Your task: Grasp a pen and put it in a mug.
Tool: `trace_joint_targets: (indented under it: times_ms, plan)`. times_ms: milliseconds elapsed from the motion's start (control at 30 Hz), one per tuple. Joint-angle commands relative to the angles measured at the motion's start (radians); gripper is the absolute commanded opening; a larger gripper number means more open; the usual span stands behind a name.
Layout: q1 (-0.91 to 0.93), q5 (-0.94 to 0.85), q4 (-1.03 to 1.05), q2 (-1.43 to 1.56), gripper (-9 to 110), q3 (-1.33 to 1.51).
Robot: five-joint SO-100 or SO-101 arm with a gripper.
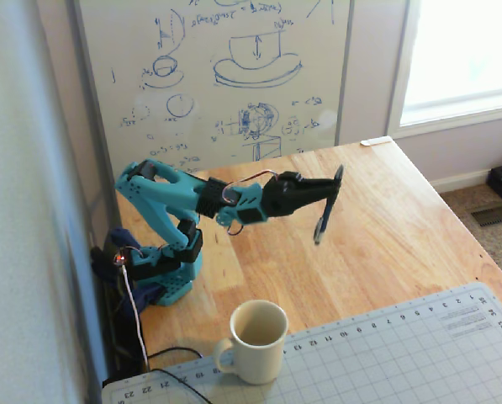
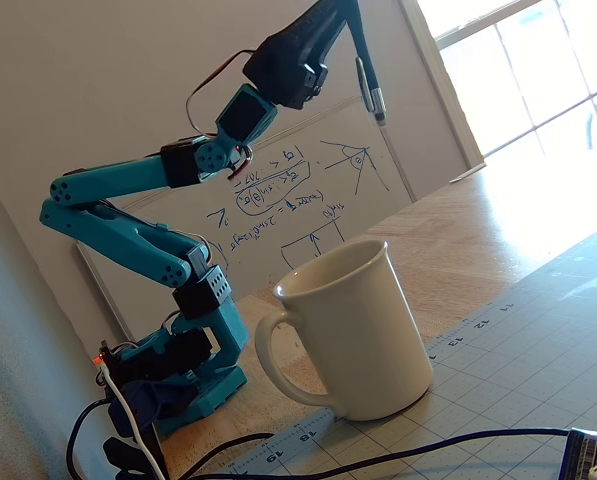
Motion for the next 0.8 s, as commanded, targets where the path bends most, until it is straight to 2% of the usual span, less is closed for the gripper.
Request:
trace_joint_targets:
  times_ms: [0,333,767]
  plan:
    - [0.089,-0.072,-0.032,0.112,1,0.02]
    - [0.298,-0.071,-0.005,0.207,1,0.069]
    - [0.33,-0.069,0.541,0.379,1,0.077]
